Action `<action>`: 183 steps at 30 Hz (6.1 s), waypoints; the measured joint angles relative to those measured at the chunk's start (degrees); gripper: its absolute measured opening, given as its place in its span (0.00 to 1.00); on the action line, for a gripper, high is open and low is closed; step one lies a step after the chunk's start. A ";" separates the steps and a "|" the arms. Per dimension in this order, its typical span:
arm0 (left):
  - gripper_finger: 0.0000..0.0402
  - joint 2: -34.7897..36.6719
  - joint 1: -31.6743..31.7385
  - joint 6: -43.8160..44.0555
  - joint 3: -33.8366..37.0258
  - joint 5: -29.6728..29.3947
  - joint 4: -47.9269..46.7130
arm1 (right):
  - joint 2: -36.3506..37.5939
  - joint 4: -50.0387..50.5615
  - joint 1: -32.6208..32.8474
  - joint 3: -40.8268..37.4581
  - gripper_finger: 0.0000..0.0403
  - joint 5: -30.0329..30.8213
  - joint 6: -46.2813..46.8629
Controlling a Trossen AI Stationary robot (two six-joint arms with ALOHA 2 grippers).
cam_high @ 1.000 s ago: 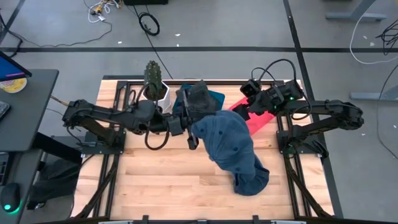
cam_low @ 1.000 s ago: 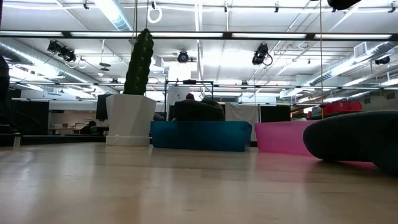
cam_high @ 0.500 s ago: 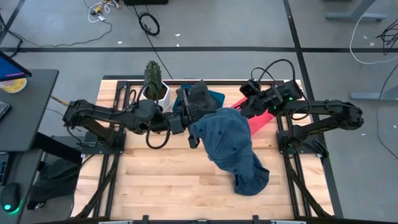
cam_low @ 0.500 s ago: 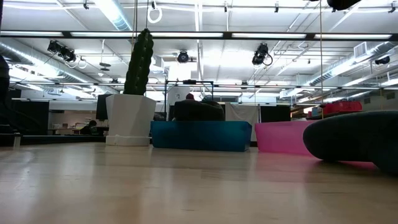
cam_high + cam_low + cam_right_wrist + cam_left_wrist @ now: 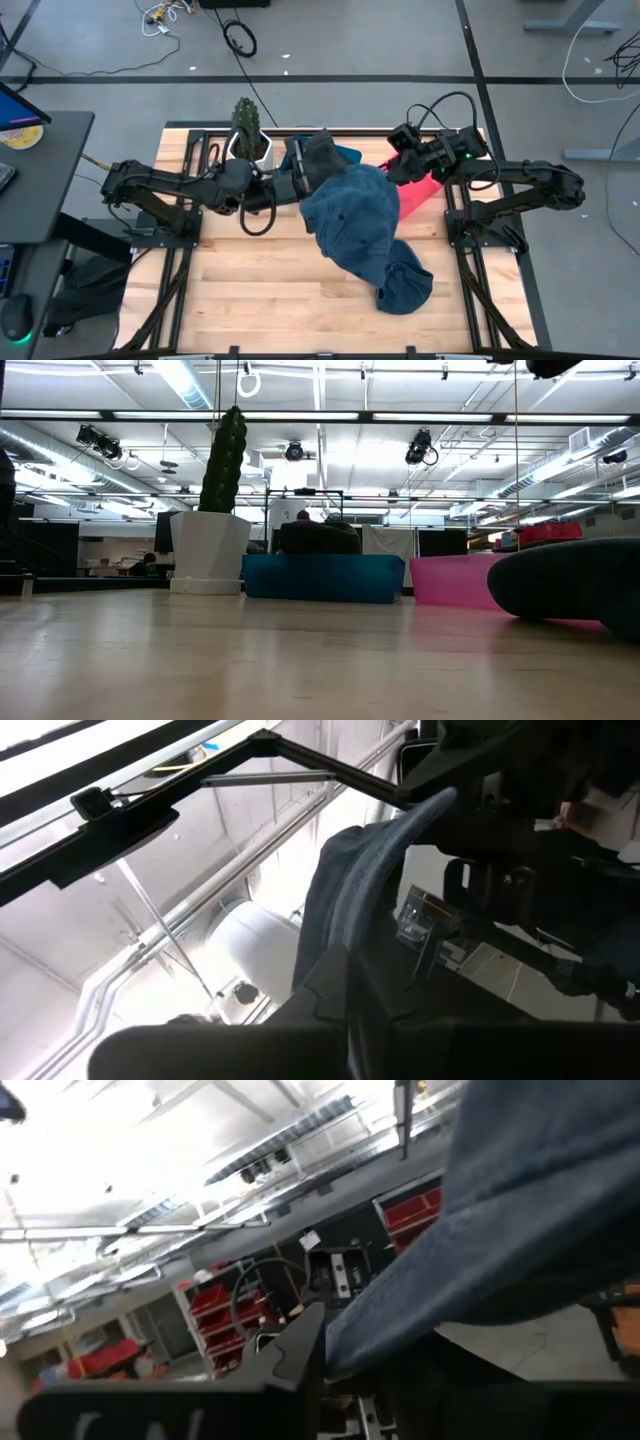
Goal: Pick & Place hat
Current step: Put the left blue cap into the pink bin
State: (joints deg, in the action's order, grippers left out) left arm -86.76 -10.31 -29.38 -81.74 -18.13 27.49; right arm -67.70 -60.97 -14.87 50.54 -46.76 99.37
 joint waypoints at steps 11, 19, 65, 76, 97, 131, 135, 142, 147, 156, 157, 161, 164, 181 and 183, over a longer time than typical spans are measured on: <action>0.32 0.00 -0.26 6.65 0.00 -6.80 -3.68 | 2.44 0.24 -3.58 0.00 0.00 -2.02 0.08; 0.35 0.00 -0.52 11.83 0.00 -8.25 -8.50 | 6.65 3.03 -9.25 0.00 0.00 -6.34 0.54; 0.35 -0.02 -3.69 33.34 0.09 -12.84 -14.20 | 25.65 83.26 -34.19 0.07 0.00 -15.65 -61.21; 0.35 -2.16 -0.25 28.47 -0.09 -10.46 -11.26 | 24.06 65.06 -31.98 0.04 0.00 -16.73 -46.92; 0.75 -3.54 5.73 34.88 -0.02 -12.96 -18.44 | 23.31 64.88 -31.33 0.00 0.00 -18.64 -45.78; 0.63 8.13 -3.00 91.78 0.00 -11.63 -53.75 | 27.08 54.45 -37.93 -0.02 0.00 -19.77 -36.78; 0.33 6.34 -3.10 91.56 0.02 -11.38 -51.09 | 27.08 53.46 -37.93 -0.02 0.00 -19.72 -36.12; 0.02 3.80 -1.37 88.93 0.02 -13.46 -44.62 | 27.08 53.36 -36.27 -0.02 0.00 -19.11 -35.81; 0.01 2.99 -1.37 86.81 0.02 -12.63 -41.27 | 27.10 53.35 -36.81 0.02 0.00 -18.17 -35.34; 0.00 2.99 -3.00 85.08 0.02 -12.70 -41.53 | 27.11 67.03 -40.84 0.04 0.00 -18.65 -41.76; 0.01 2.99 -3.24 85.06 0.02 -12.69 -41.55 | 27.24 69.32 -41.34 0.04 0.00 -18.69 -42.97; 0.01 2.99 -3.80 83.68 0.02 -12.67 -41.53 | 27.51 81.21 -42.83 0.04 0.00 -17.82 -50.20; 0.01 2.99 -3.81 83.17 0.02 -12.67 -41.53 | 27.70 92.24 -44.21 0.04 0.00 -13.49 -57.03; 0.01 2.99 -1.65 74.49 0.02 -11.28 -41.48 | 16.86 134.94 -40.20 25.40 0.00 24.55 -98.38; 0.01 2.99 -0.82 73.93 0.02 -9.65 -41.48 | 15.21 137.00 -39.41 26.46 0.00 25.47 -99.63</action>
State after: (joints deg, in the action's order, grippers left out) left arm -83.77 -11.13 44.55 -81.71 -27.79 -14.00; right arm -52.49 76.03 -54.28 77.00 -21.30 -0.25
